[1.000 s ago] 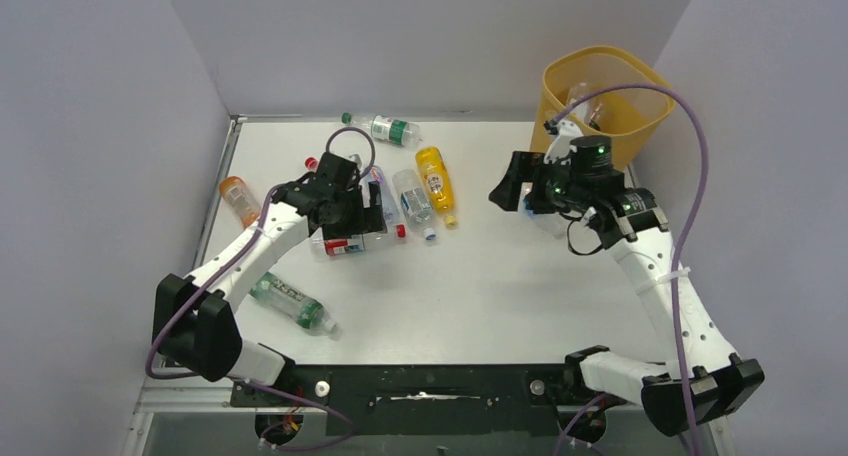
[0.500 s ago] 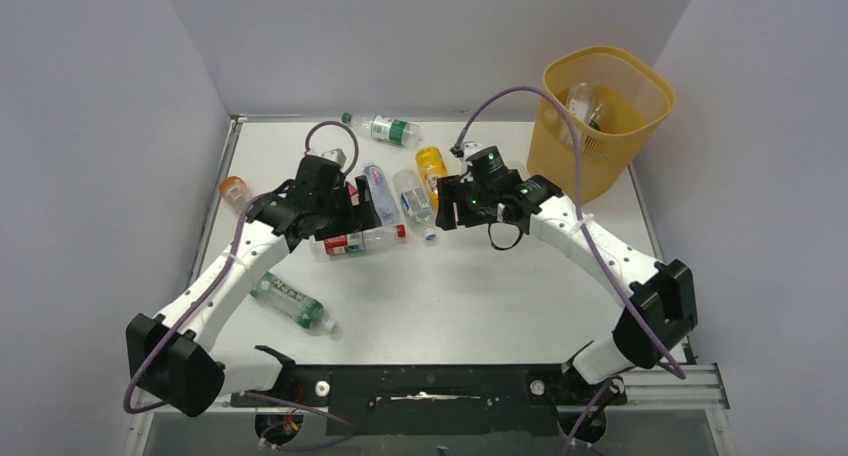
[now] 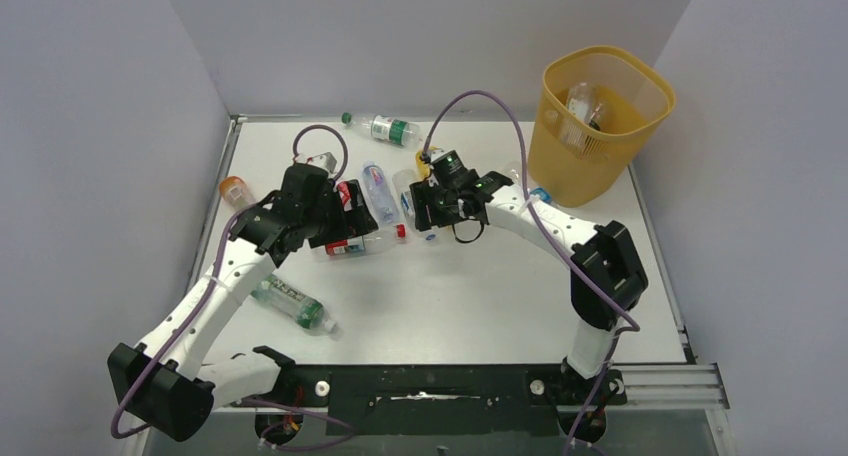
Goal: Put the plastic bottles in the bin
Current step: Pick up the plastic bottle at the center of the board.
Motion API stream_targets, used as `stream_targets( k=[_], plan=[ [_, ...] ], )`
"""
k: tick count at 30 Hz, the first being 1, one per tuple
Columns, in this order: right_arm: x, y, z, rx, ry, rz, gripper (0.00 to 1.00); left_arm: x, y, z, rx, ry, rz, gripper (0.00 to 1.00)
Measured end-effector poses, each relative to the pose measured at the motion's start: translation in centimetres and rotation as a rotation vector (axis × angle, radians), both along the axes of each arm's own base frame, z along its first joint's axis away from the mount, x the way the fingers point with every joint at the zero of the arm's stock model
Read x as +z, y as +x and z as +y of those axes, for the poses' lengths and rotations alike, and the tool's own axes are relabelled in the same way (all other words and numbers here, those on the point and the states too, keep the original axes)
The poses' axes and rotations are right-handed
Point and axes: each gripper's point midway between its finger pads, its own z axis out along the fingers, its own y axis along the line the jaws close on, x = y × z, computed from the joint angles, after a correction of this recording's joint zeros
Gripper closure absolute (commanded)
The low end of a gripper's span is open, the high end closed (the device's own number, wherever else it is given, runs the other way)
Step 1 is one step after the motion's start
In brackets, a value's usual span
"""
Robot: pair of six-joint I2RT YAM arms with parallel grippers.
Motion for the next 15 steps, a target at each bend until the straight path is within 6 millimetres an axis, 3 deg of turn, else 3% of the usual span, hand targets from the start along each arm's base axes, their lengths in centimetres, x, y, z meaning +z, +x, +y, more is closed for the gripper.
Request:
stream_targets(
  k=[5,15],
  plan=[
    [-2.1,0.5,0.7,0.009,-0.039,0.020,0.43,-0.4,-0.6,0.2,-0.002,0.000,0.010,0.16],
    [-4.4,1.3,0.6,-0.008,-0.110,0.018,0.46,-1.0,-1.0,0.2,-0.006,0.002,0.027,0.16]
  ],
)
